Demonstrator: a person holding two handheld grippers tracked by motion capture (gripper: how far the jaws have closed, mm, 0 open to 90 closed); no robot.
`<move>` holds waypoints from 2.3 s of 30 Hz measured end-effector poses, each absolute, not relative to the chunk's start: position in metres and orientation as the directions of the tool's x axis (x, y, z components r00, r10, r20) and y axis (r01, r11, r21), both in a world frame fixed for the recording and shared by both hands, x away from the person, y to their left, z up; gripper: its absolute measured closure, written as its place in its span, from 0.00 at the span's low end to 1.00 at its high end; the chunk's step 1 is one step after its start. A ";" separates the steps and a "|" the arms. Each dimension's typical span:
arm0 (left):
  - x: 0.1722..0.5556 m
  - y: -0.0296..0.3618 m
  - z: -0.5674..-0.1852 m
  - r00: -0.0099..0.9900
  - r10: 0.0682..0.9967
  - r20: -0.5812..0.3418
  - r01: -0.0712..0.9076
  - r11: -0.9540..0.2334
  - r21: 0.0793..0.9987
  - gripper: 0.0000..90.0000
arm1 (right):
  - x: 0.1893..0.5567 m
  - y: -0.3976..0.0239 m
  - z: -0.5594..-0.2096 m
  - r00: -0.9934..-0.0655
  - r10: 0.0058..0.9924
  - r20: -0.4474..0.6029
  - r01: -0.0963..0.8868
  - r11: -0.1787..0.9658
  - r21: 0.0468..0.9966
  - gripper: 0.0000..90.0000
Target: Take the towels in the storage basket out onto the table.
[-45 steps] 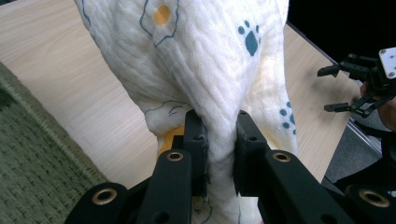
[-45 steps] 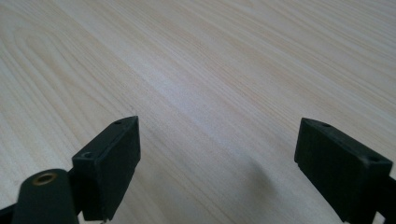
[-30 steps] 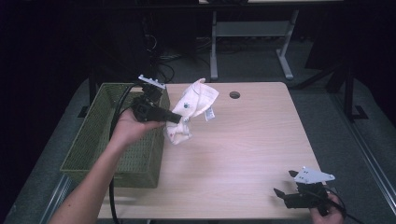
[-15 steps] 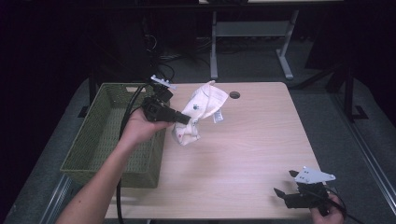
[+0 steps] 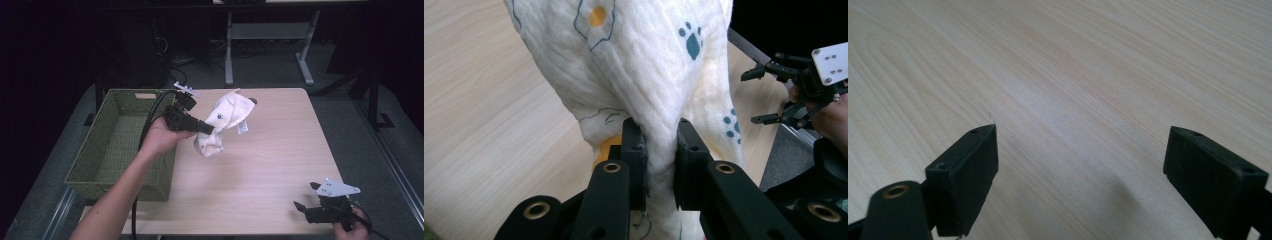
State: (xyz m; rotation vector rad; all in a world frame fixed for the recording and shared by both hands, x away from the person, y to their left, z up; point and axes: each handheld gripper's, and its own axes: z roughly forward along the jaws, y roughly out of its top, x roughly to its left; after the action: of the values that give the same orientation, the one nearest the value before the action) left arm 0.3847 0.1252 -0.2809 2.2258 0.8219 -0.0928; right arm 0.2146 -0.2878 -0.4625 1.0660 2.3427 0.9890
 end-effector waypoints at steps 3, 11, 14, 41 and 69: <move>0.386 0.120 -0.283 0.791 0.529 -0.307 0.587 -0.514 0.626 0.87 | 0.214 -0.288 -0.462 -0.638 0.768 -0.049 0.499 0.462 0.734 0.16; 0.391 0.104 -0.296 0.791 0.519 -0.323 0.593 -0.523 0.612 0.87 | 0.216 -0.288 -0.461 -0.637 0.769 -0.046 0.497 0.456 0.738 0.16; 0.391 0.097 -0.303 0.791 0.514 -0.330 0.597 -0.532 0.601 0.87 | 0.216 -0.287 -0.461 -0.639 0.768 -0.047 0.494 0.457 0.740 0.16; 0.396 0.032 -0.357 0.780 0.506 -0.369 0.621 -0.551 0.557 0.87 | 0.216 -0.293 -0.460 -0.633 0.773 -0.041 0.495 0.445 0.746 0.16; 0.397 0.005 -0.413 0.726 0.581 -0.368 0.678 -0.513 0.526 0.84 | 0.215 -0.297 -0.460 -0.628 0.777 -0.035 0.497 0.435 0.751 0.16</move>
State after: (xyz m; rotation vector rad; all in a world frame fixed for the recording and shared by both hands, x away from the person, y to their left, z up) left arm 0.3966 0.0048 -0.4132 2.2633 0.9483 -0.1892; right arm 0.2150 -0.2965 -0.4598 1.0843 2.3165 1.0248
